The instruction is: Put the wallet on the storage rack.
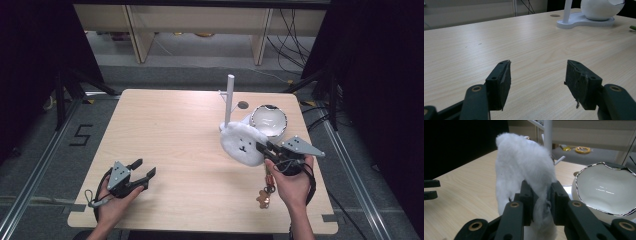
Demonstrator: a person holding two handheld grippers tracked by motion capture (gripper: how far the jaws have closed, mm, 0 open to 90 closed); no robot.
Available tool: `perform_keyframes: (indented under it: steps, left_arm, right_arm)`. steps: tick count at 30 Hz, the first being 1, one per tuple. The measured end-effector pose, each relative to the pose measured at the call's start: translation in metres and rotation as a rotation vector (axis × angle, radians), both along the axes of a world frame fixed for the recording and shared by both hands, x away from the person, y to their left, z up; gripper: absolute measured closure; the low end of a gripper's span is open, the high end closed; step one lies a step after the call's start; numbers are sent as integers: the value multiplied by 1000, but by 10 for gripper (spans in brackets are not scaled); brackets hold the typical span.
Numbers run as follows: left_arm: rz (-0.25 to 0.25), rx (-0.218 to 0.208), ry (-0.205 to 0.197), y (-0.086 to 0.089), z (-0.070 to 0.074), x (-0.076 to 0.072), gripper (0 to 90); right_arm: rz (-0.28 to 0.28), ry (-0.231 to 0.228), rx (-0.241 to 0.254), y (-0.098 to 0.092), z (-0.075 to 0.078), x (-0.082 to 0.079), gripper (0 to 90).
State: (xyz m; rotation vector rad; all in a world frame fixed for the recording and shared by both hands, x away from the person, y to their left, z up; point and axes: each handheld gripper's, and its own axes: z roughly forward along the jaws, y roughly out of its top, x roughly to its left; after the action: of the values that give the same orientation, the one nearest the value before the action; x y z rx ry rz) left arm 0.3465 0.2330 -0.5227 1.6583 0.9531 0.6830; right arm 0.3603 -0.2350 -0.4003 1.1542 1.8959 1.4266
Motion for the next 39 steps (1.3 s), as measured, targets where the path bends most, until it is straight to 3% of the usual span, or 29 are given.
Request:
perform_keyframes:
  steps: [2, 7, 11, 13, 14, 25, 26, 28, 35, 37, 39]
  left_arm:
    - [1, 0, 2, 0, 0, 0, 366]
    - [2, 0, 2, 0, 0, 0, 366]
    - [3, 0, 2, 0, 0, 0, 366]
    - [3, 0, 1, 0, 0, 0, 366]
    - [3, -1, 2, 0, 0, 0, 366]
    - [5, 0, 3, 0, 0, 0, 365]
    - [5, 0, 4, 0, 0, 0, 365]
    - [4, 0, 3, 0, 0, 0, 365]
    - [5, -1, 5, 0, 0, 0, 364]
    - [5, -1, 5, 0, 0, 0, 364]
    - [5, -1, 5, 0, 0, 0, 363]
  right_arm:
    - [-1, -15, -4, -2, 0, 2, 758]
    - [-18, -1, 4, -5, 3, 1, 758]
    - [-21, -24, -19, -10, 4, 5, 758]
    - [-40, -2, 1, -10, 5, 4, 758]
    - [-32, -23, -9, -12, 6, 6, 758]
    - [-76, -10, 3, -21, 11, 9, 758]
    - [-66, -38, -11, -23, 10, 12, 758]
    - [-83, -14, 4, -23, 11, 11, 758]
    - [-98, -35, -5, -32, 12, 18, 758]
    - [-113, -8, 6, -33, 14, 19, 758]
    - [-118, -30, -19, -37, 14, 22, 758]
